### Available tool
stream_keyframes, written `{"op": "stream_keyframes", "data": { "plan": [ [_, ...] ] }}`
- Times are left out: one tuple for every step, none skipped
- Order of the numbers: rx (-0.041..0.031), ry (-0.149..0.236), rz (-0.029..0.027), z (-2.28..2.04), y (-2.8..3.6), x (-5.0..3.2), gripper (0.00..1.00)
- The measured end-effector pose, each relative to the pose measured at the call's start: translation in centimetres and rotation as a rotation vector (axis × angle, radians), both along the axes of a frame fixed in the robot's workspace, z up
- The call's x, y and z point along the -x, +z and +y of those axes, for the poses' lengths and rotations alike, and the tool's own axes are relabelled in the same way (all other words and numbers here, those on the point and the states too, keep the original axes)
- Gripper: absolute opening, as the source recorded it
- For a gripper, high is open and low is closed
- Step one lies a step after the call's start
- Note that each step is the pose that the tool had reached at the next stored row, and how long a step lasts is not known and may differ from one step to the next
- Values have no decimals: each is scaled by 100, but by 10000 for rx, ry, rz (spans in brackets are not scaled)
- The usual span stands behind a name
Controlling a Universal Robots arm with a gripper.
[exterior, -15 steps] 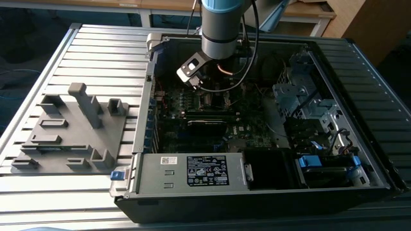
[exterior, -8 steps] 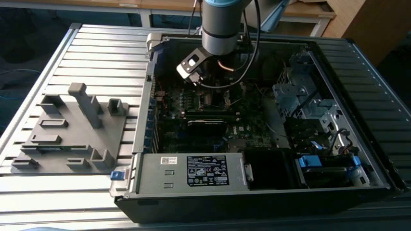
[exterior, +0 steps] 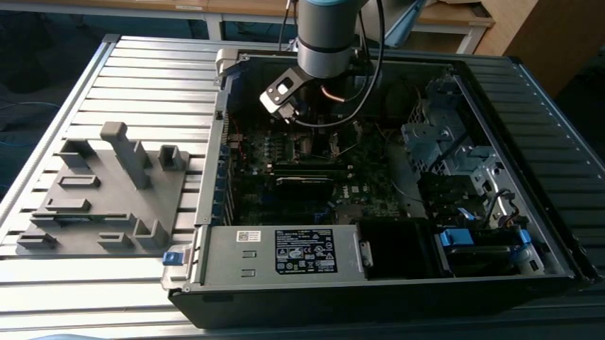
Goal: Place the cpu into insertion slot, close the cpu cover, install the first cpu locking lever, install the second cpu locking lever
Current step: 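Place the cpu into insertion slot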
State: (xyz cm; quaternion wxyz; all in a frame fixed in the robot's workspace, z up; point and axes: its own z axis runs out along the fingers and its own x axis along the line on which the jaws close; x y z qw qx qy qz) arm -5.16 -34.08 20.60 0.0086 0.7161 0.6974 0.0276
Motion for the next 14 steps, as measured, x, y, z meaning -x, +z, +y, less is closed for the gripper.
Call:
{"op": "stream_keyframes", "data": {
  "plan": [
    [0,0,0,0,1,0,61],
    [1,0,0,0,1,0,61],
    [1,0,0,0,2,0,61],
    [1,0,0,0,2,0,61],
    [0,0,0,0,2,0,59],
    [0,0,0,0,3,0,59],
    [1,0,1,0,3,0,53],
    [0,0,0,0,3,0,47],
    [1,0,0,0,4,0,41],
    [1,0,0,0,4,0,41],
    [1,0,0,0,5,0,35],
    [1,0,0,0,5,0,35],
    [1,0,0,0,6,0,29],
    [1,0,1,0,6,0,24]
  ]
}}
